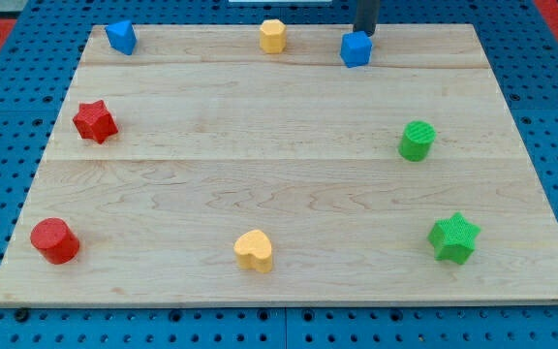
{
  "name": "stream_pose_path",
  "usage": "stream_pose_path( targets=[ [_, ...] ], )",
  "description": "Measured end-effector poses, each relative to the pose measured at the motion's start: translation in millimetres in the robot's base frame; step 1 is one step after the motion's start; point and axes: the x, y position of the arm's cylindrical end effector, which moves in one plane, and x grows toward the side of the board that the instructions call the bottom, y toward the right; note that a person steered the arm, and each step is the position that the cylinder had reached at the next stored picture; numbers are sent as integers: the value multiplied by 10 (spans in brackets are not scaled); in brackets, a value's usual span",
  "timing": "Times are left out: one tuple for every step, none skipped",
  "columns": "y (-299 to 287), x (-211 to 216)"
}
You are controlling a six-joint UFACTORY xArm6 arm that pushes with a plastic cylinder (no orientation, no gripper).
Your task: Move the yellow hexagon diagonally top left to the green circle
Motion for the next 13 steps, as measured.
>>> stream_pose_path(
  targets=[
    [-330, -113],
    [-1132, -108],
    [-1274, -63],
    [-1203, 237],
    [-1079, 283],
    [-881, -28],
    [-1124, -124],
    [-1674, -122],
    [-1927, -127],
    [-1991, -128],
    [-1740, 59],
    [-1210, 518],
    [-690, 829]
  ],
)
